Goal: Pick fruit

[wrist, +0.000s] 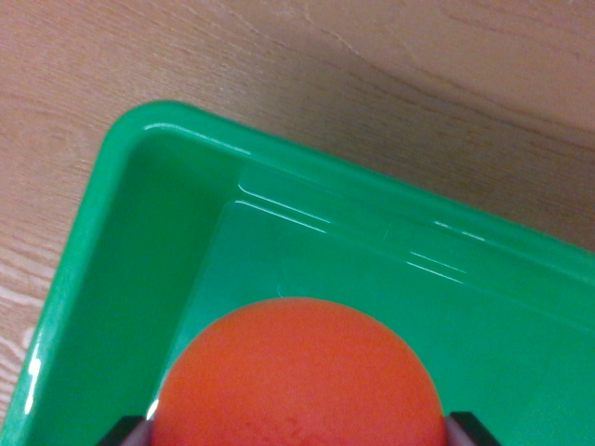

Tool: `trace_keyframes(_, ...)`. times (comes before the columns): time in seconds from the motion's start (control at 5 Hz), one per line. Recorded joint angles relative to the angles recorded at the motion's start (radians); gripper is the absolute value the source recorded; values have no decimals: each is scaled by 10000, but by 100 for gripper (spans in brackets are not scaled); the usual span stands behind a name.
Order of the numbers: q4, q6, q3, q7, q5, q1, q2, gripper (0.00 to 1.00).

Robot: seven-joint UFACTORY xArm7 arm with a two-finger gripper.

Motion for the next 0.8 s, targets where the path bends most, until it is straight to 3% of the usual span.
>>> trace_keyframes(0.2, 0, 0, 0, 0, 0, 0, 0, 100)
trace_keyframes(0.4, 266, 417, 4, -7, 18, -6, -152, 100)
trace_keyframes(0.6, 266, 417, 4, -7, 18, -6, -152, 100)
trace_keyframes(0.8, 535, 838, 9, -15, 37, -12, -305, 100)
